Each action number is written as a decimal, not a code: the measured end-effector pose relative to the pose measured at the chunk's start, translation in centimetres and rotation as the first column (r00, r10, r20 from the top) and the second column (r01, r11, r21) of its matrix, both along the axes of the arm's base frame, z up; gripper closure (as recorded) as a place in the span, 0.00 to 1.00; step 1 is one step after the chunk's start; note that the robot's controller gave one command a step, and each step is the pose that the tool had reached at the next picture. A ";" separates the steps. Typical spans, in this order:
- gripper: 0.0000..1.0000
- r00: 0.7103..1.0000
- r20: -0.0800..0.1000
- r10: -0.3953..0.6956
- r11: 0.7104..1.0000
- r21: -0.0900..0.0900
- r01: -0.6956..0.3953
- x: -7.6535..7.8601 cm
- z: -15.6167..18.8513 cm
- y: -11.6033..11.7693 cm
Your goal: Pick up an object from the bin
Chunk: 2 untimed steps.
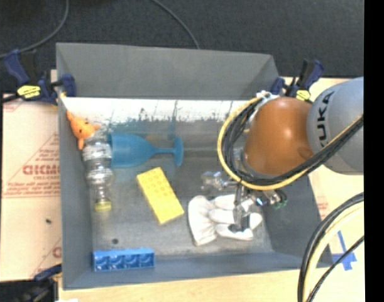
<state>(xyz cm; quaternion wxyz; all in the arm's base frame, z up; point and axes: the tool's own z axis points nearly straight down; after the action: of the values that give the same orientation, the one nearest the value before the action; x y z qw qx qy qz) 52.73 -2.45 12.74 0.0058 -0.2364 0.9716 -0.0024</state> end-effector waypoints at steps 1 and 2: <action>1.00 0.978 -0.015 -0.207 0.978 0.002 0.207 -2.0 -5.7 0.0; 1.00 0.978 -0.014 -0.206 0.979 0.002 0.206 -1.9 -5.7 0.0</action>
Offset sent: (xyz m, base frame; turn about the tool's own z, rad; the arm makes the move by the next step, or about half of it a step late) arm 0.0000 0.0000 0.0000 0.0000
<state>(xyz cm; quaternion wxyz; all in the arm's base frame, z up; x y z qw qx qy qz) 50.78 -2.42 7.07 -0.0009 -0.1344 0.9909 0.0002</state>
